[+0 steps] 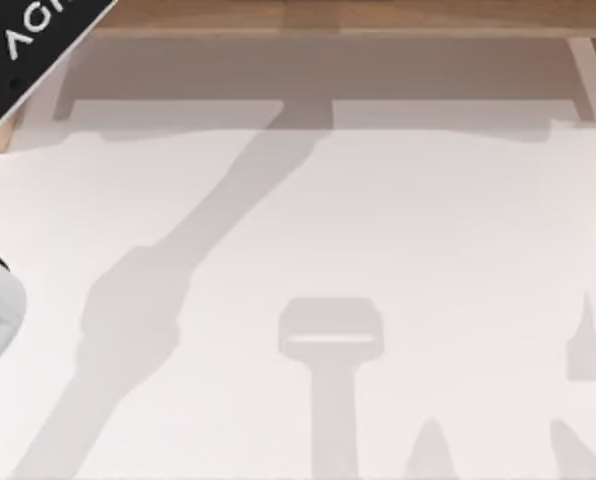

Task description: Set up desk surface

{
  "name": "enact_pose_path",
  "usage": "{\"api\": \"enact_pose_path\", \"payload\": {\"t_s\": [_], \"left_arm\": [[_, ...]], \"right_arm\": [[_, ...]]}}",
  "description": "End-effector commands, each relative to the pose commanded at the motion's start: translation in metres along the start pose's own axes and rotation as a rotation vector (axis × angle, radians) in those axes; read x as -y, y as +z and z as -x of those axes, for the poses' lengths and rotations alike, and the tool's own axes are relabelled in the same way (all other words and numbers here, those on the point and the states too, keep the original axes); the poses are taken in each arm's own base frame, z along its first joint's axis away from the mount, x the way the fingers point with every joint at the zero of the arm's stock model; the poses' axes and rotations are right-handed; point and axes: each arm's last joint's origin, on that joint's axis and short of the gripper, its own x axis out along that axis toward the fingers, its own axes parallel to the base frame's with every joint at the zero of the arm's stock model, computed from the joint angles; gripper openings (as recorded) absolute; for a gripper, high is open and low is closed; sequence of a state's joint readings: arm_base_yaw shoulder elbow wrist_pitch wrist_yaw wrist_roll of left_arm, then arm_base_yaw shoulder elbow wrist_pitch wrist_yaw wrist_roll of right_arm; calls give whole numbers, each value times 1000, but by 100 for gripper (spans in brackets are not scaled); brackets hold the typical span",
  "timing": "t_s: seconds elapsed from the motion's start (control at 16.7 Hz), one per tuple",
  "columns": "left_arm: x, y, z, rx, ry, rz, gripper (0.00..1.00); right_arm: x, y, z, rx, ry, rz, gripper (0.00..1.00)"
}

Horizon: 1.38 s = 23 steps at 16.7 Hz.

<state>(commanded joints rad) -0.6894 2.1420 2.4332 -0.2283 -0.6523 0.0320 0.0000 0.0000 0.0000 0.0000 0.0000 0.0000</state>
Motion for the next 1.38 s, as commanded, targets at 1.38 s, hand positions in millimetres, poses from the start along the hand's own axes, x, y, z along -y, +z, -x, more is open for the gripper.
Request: {"api": "enact_pose_path", "payload": {"t_s": [1.38], "left_arm": [[-557,-233,69,-667,303,-1153,0]], "right_arm": [[0,0,0,0,0,0,100]]}}
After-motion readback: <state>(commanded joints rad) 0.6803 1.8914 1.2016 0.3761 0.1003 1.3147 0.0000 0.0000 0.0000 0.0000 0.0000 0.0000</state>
